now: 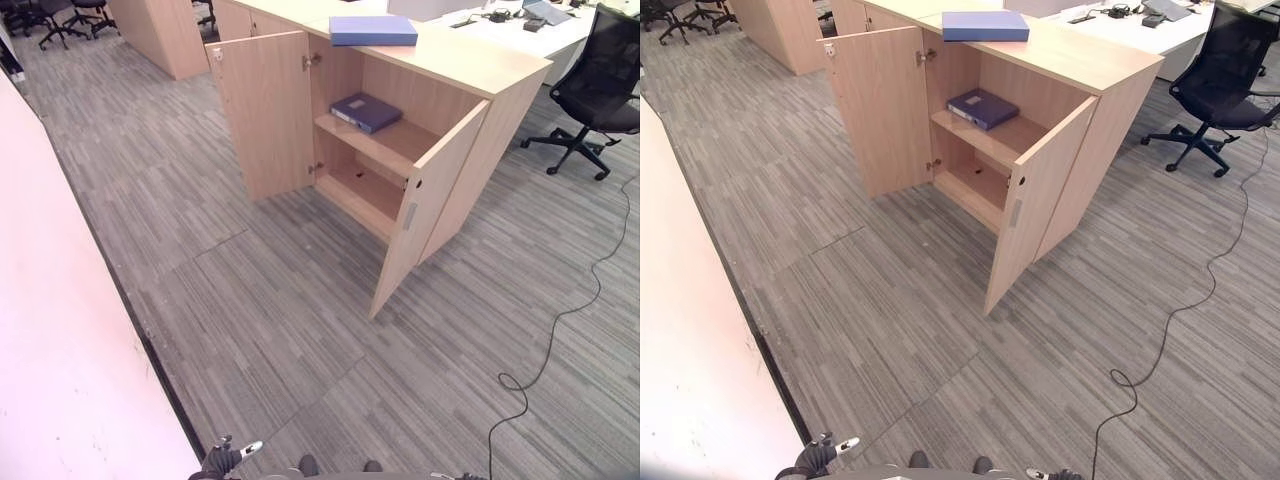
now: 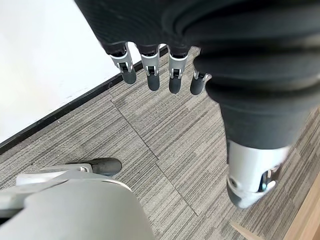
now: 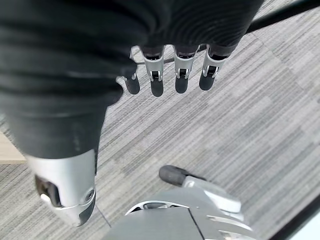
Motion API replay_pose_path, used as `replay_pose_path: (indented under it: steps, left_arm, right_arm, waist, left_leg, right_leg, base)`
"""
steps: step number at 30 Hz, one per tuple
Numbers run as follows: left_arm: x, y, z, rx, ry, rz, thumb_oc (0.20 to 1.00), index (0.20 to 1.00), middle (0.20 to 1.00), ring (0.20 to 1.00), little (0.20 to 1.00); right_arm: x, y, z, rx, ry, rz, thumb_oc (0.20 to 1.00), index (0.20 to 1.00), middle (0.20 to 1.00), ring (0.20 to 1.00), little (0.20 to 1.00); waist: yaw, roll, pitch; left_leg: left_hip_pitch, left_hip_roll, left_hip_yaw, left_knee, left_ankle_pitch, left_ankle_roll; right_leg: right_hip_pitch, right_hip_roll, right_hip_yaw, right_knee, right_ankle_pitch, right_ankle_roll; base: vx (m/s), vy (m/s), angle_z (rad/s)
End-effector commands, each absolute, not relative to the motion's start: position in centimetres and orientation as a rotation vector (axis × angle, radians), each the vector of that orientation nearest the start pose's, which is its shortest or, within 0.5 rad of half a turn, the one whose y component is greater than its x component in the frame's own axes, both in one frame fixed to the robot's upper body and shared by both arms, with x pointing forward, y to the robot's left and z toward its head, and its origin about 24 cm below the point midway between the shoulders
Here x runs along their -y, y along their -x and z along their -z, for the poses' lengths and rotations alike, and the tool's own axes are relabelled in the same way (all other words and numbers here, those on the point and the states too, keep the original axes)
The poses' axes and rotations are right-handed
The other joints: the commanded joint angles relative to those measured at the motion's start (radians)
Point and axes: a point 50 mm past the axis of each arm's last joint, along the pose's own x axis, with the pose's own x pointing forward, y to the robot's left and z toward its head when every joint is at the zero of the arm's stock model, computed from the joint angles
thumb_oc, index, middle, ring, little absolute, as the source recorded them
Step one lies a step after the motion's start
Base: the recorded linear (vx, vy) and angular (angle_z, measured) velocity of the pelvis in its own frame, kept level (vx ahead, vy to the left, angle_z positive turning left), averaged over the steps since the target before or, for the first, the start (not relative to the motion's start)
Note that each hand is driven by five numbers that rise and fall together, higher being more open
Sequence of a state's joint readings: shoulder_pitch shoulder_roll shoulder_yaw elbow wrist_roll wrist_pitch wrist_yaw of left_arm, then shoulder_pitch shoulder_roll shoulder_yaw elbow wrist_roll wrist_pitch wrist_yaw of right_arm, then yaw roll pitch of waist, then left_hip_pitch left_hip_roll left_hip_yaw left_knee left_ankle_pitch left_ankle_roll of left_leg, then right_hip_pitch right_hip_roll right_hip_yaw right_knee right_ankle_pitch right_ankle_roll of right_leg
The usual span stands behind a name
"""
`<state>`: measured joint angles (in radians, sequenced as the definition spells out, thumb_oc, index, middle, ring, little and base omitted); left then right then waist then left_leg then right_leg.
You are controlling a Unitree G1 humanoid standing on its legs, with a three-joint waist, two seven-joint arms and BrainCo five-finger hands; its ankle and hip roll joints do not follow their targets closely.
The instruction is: Put the empty folder in the office cabinet
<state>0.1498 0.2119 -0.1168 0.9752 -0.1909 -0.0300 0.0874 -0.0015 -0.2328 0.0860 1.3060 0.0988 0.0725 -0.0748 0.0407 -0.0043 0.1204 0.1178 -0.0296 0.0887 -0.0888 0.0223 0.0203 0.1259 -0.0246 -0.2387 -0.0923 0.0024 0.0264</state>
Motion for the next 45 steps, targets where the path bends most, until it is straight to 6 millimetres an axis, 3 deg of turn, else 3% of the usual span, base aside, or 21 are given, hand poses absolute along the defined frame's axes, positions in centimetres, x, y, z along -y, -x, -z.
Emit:
replay_pose_path:
  steps: [1, 4, 11, 21, 29, 32, 33, 34, 35, 36, 38, 39, 41, 42, 44, 45]
  left_arm:
    - [-22.4, -10.7, 14.8, -1.011, -0.144, -0.160, 1.000, 1.000, 1.000, 1.000, 1.000]
    - [-22.5, -10.6, 14.8, -1.012, -0.160, -0.139, 1.000, 1.000, 1.000, 1.000, 1.000]
    - [-22.7, -10.2, 15.1, -1.045, -0.175, -0.133, 1.000, 1.000, 1.000, 1.000, 1.000]
    - [-22.6, -10.2, 15.2, -1.054, -0.203, -0.132, 1.000, 1.000, 1.000, 1.000, 1.000]
    - [-23.2, -10.2, 15.1, -1.040, -0.155, -0.245, 1.000, 1.000, 1.000, 1.000, 1.000]
    - [-23.7, -11.0, 14.7, -1.009, -0.139, -0.270, 1.000, 1.000, 1.000, 1.000, 1.000]
    - [-23.7, -12.0, 14.1, -0.961, -0.128, -0.258, 1.000, 1.000, 1.000, 1.000, 1.000]
    - [-23.8, -12.3, 13.9, -0.948, -0.124, -0.261, 1.000, 1.000, 1.000, 1.000, 1.000]
    - [-24.0, -12.5, 13.8, -0.935, -0.100, -0.288, 1.000, 1.000, 1.000, 1.000, 1.000]
    - [-24.5, -12.3, 13.7, -0.930, -0.077, -0.331, 1.000, 1.000, 1.000, 1.000, 1.000]
    - [-24.8, -11.7, 13.8, -0.943, -0.063, -0.359, 1.000, 1.000, 1.000, 1.000, 1.000]
    - [-24.9, -11.3, 14.0, -0.954, -0.057, -0.373, 1.000, 1.000, 1.000, 1.000, 1.000]
    - [-25.1, -10.8, 14.2, -0.976, -0.056, -0.393, 1.000, 1.000, 1.000, 1.000, 1.000]
    - [-25.2, -9.7, 14.5, -1.010, -0.044, -0.412, 1.000, 1.000, 1.000, 1.000, 1.000]
    - [-25.3, -9.1, 14.7, -1.028, -0.041, -0.424, 1.000, 1.000, 1.000, 1.000, 1.000]
    - [-25.6, -8.1, 14.9, -1.059, -0.041, -0.453, 1.000, 1.000, 1.000, 1.000, 1.000]
  right_arm:
    - [26.1, -7.4, 16.0, -1.370, 0.414, 0.162, 1.000, 1.000, 1.000, 1.000, 1.000]
    - [27.4, -8.6, 15.3, -1.325, 0.492, 0.161, 1.000, 1.000, 1.000, 1.000, 1.000]
    - [27.6, -9.3, 15.0, -1.293, 0.520, 0.153, 1.000, 1.000, 1.000, 1.000, 1.000]
    - [26.9, -8.1, 15.6, -1.331, 0.506, 0.143, 1.000, 1.000, 1.000, 1.000, 1.000]
    - [25.9, -7.7, 15.9, -1.339, 0.425, 0.183, 1.000, 1.000, 1.000, 1.000, 1.000]
    - [25.8, -8.5, 15.8, -1.312, 0.410, 0.190, 1.000, 1.000, 1.000, 1.000, 1.000]
    - [26.2, -8.7, 15.6, -1.306, 0.402, 0.209, 1.000, 1.000, 1.000, 1.000, 1.000]
    - [26.4, -8.9, 15.5, -1.304, 0.411, 0.210, 1.000, 1.000, 1.000, 1.000, 1.000]
    - [26.8, -9.1, 15.4, -1.307, 0.431, 0.209, 1.000, 1.000, 1.000, 1.000, 1.000]
    - [27.0, -8.9, 15.4, -1.323, 0.471, 0.184, 1.000, 1.000, 1.000, 1.000, 1.000]
    - [27.0, -9.0, 15.3, -1.318, 0.479, 0.173, 1.000, 1.000, 1.000, 1.000, 1.000]
    - [27.0, -9.2, 15.3, -1.313, 0.487, 0.166, 1.000, 1.000, 1.000, 1.000, 1.000]
    - [27.0, -9.5, 15.2, -1.300, 0.501, 0.159, 1.000, 1.000, 1.000, 1.000, 1.000]
    - [26.9, -9.2, 15.3, -1.309, 0.495, 0.154, 1.000, 1.000, 1.000, 1.000, 1.000]
    - [26.7, -8.9, 15.4, -1.318, 0.489, 0.153, 1.000, 1.000, 1.000, 1.000, 1.000]
    - [26.3, -8.5, 15.7, -1.335, 0.479, 0.140, 1.000, 1.000, 1.000, 1.000, 1.000]
  waist:
    - [0.013, -0.018, -0.013]
    - [0.014, -0.018, -0.014]
    - [0.010, -0.019, -0.019]
    - [0.003, -0.021, -0.018]
    - [0.012, -0.036, -0.004]
    - [0.019, -0.065, 0.038]
    - [0.027, -0.085, 0.072]
    - [0.032, -0.085, 0.084]
    - [0.051, -0.080, 0.106]
    - [0.077, -0.084, 0.105]
    - [0.091, -0.086, 0.092]
    - [0.097, -0.077, 0.082]
    - [0.109, -0.066, 0.076]
    - [0.109, -0.055, 0.053]
    - [0.112, -0.056, 0.035]
    - [0.121, -0.065, 0.008]
  left_leg:
    - [-0.009, 0.002, 0.025, 0.002, -0.053, -0.027]
    - [-0.008, 0.004, 0.028, 0.002, -0.054, -0.027]
    - [-0.001, 0.006, 0.031, 0.002, -0.059, -0.028]
    - [0.003, 0.009, 0.034, 0.002, -0.063, -0.029]
    - [0.009, 0.019, 0.024, 0.002, -0.060, -0.034]
    - [-0.083, 0.035, 0.028, 0.188, -0.115, -0.049]
    - [-0.200, 0.073, 0.060, 0.416, -0.090, -0.075]
    - [-0.274, 0.097, 0.051, 0.547, -0.057, -0.087]
    - [-0.357, 0.127, 0.031, 0.678, 0.026, -0.108]
    - [-0.437, 0.144, 0.028, 0.597, 0.053, -0.110]
    - [-0.404, 0.135, 0.036, 0.380, 0.068, -0.104]
    - [-0.409, 0.130, 0.038, 0.243, 0.136, -0.106]
    - [-0.417, 0.159, 0.073, 0.064, 0.202, -0.148]
    - [-0.375, 0.168, 0.117, 0.002, 0.208, -0.140]
    - [-0.365, 0.165, 0.131, 0.002, 0.208, -0.141]
    - [-0.338, 0.144, 0.135, 0.002, 0.192, -0.125]
  right_leg:
    - [-0.018, -0.043, -0.047, 0.005, 0.011, 0.063]
    - [-0.019, -0.041, -0.047, 0.005, 0.011, 0.064]
    - [-0.013, -0.037, -0.045, 0.005, 0.008, 0.063]
    - [-0.011, -0.033, -0.042, 0.005, 0.004, 0.060]
    - [-0.010, -0.023, -0.052, 0.005, -0.007, 0.052]
    - [-0.031, -0.030, -0.057, 0.035, -0.014, 0.039]
    - [-0.011, -0.020, -0.078, 0.024, -0.025, 0.017]
    - [-0.004, -0.008, -0.093, 0.019, -0.030, 0.004]
    - [0.024, 0.011, -0.113, 0.006, -0.052, -0.006]
    - [0.036, 0.011, -0.128, 0.005, -0.072, -0.006]
    - [0.046, 0.001, -0.128, 0.005, -0.087, 0.008]
    - [0.048, 0.005, -0.137, 0.005, -0.091, 0.009]
    - [0.096, 0.011, -0.133, 0.005, -0.133, 0.013]
    - [0.114, 0.012, -0.131, 0.005, -0.139, 0.032]
    - [0.120, 0.002, -0.130, 0.017, -0.151, 0.038]
    - [0.128, -0.036, -0.135, 0.052, -0.166, 0.055]
  base:
    - [0.01, -0.030, 0.00]
    - [0.00, 0.000, 0.00]
    - [0.00, 0.000, 0.00]
    - [0.00, 0.000, 0.00]
    - [0.02, -0.057, 0.05]
    - [-0.05, -0.165, 0.12]
    - [-0.08, -0.291, 0.20]
    - [0.04, -0.342, 0.88]
    - [0.23, -0.207, 0.72]
    - [0.34, -0.103, 0.57]
    - [0.30, 0.100, -0.14]
    - [0.24, 0.153, 0.33]
    - [0.46, 0.227, 0.28]
    - [0.57, 0.305, -0.21]
    - [0.36, 0.234, -0.29]
    - [0.37, 0.256, -0.26]
